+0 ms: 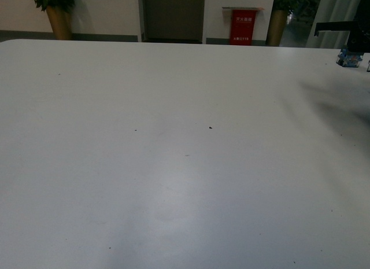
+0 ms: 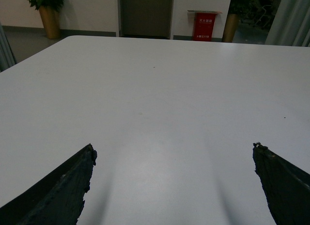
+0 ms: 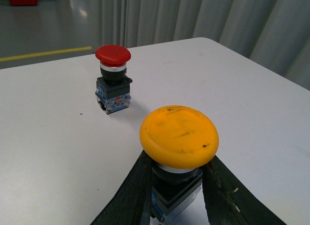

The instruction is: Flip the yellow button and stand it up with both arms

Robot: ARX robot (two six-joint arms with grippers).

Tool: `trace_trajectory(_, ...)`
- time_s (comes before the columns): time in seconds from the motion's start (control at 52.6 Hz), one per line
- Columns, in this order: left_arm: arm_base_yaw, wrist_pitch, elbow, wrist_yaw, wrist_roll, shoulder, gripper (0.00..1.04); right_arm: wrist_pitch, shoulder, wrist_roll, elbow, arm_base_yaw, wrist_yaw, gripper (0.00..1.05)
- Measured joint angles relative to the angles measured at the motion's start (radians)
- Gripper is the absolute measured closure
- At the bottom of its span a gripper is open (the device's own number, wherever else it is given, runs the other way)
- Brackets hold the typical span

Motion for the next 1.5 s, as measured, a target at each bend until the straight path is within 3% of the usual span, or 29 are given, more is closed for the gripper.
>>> trace_trajectory(1.35, 0.000, 0.000, 0.000, 0.000, 0.000, 0.000, 0.07, 0.062, 0.087, 0.010, 0.003, -0.084, 0.002, 0.82)
trace_trajectory(1.502, 0.000, 0.000, 0.000, 0.000, 0.000, 0.000, 0.07, 0.074, 0.088, 0.002, 0.003, -0.084, -0.001, 0.64)
